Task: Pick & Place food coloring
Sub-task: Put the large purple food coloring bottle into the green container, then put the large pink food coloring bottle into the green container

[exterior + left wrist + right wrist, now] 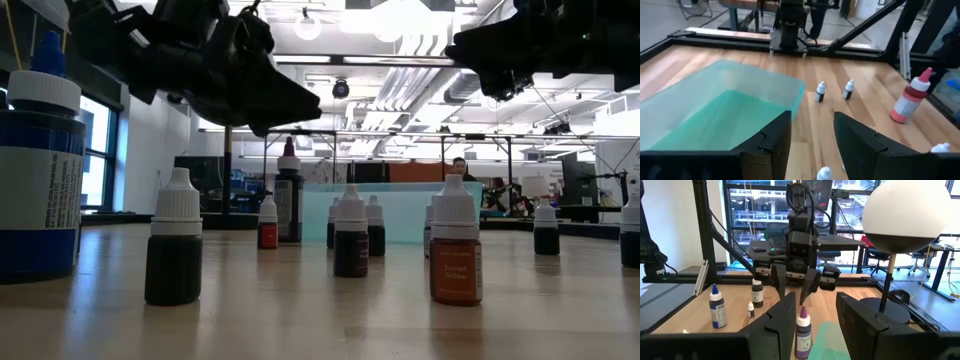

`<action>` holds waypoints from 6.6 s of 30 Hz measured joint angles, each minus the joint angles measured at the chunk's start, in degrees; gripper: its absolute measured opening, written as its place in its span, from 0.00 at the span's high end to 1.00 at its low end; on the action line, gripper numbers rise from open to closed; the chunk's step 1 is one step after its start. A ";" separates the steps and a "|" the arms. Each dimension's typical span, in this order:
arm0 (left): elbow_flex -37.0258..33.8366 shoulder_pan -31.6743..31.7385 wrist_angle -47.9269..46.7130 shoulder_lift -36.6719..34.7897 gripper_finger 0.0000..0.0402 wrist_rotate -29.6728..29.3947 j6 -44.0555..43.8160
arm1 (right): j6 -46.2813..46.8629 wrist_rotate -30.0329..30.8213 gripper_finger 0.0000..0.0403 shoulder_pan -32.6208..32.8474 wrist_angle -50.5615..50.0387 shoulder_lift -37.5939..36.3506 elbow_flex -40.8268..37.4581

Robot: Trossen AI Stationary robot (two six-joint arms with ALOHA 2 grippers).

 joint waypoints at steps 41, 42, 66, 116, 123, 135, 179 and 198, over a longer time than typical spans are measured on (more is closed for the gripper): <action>16.98 -0.02 -19.69 2.20 0.93 -12.47 -4.72 | 0.00 0.02 0.67 0.02 -2.16 -0.02 0.00; 18.64 -0.02 -22.32 2.18 0.93 -14.90 -4.76 | 0.02 0.02 0.67 0.02 -2.16 -0.02 0.00; 21.67 12.17 -13.25 16.53 0.92 -27.52 -10.62 | 0.13 0.02 0.67 0.02 -4.68 -0.02 -0.02; 21.70 7.98 -15.39 3.13 0.71 -25.56 -4.39 | 9.08 -12.28 0.67 33.28 8.33 41.28 13.47; 21.70 4.73 -14.59 2.88 0.71 -25.48 -4.31 | 10.36 -9.27 0.67 34.01 8.84 48.79 16.10; 21.70 2.52 -11.95 2.90 0.71 -25.51 -4.33 | 10.02 -9.06 0.79 34.05 9.79 49.07 15.91; 21.70 2.62 -28.32 -18.49 0.71 -24.29 9.18 | 4.59 13.43 0.89 -9.89 2.80 60.20 37.12; 21.70 2.62 -33.48 -18.49 0.71 -23.94 9.07 | -0.38 13.55 0.76 -10.14 1.76 68.17 45.18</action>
